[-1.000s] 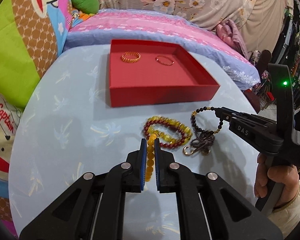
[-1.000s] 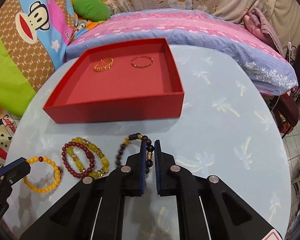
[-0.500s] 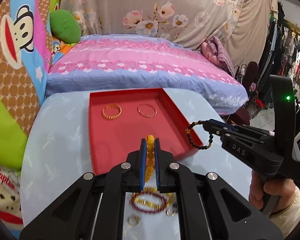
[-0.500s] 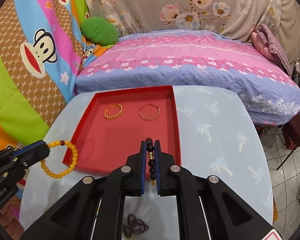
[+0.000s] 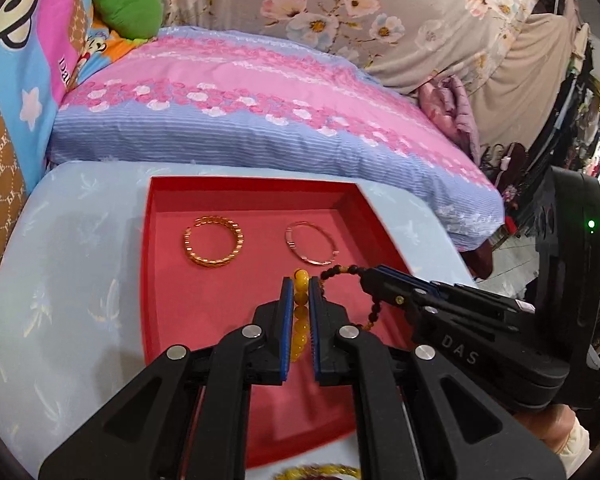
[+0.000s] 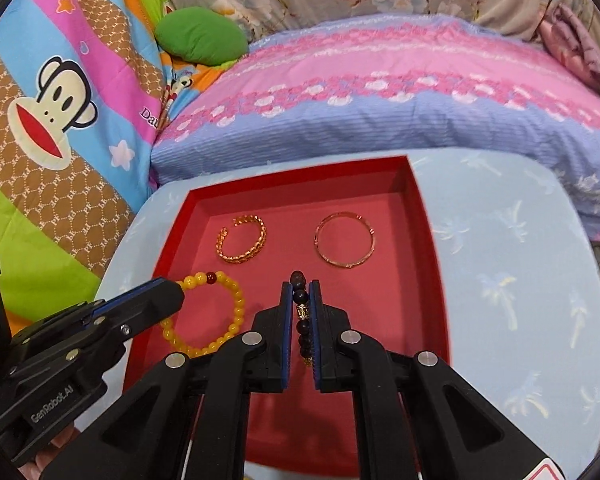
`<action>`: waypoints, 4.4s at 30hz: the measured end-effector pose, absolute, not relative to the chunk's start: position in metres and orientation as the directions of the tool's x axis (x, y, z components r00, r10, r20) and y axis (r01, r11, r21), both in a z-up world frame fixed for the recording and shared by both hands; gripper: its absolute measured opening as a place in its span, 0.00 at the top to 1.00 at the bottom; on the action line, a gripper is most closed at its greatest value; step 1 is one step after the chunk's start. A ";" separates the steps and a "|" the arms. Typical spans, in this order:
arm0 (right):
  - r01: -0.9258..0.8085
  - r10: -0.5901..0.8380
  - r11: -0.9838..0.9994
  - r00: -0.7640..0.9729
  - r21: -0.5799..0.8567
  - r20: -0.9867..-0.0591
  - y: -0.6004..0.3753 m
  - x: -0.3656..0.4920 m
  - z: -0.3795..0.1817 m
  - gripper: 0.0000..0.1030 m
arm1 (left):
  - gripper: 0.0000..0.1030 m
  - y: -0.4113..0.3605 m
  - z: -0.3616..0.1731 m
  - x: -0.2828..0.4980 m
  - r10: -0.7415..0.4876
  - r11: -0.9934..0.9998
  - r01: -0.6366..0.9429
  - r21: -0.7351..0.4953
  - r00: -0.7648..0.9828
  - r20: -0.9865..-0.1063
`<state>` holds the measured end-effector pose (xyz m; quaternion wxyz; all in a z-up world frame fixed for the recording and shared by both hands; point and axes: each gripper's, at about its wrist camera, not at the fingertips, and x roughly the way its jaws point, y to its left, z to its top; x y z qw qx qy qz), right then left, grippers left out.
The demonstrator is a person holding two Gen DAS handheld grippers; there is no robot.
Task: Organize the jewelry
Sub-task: 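Lower both bead bracelets into the red box and open both tools, then move left tool to the dark red bead bracelet while right tool approaches the yellow bead bracelet, then grasp and carry the dark red bracelet with left tool while right tool carries the yellow bracelet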
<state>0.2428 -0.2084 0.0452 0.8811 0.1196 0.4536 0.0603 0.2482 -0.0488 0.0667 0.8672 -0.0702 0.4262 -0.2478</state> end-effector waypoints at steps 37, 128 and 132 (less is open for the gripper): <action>0.020 0.030 0.998 0.659 0.058 -0.751 -0.199 0.179 0.056 0.66 | 0.68 -0.043 0.055 0.211 -0.179 0.969 0.247 -0.012 0.668 -0.722; -0.032 0.093 0.995 0.708 0.100 -0.700 -0.194 0.131 0.100 0.91 | 0.93 -0.059 0.105 0.147 -0.423 0.895 0.389 -0.220 0.576 -0.700; -0.032 0.124 0.989 0.706 0.143 -0.697 -0.198 0.155 0.101 0.91 | 0.93 -0.068 0.106 0.169 -0.426 0.894 0.388 -0.225 0.578 -0.696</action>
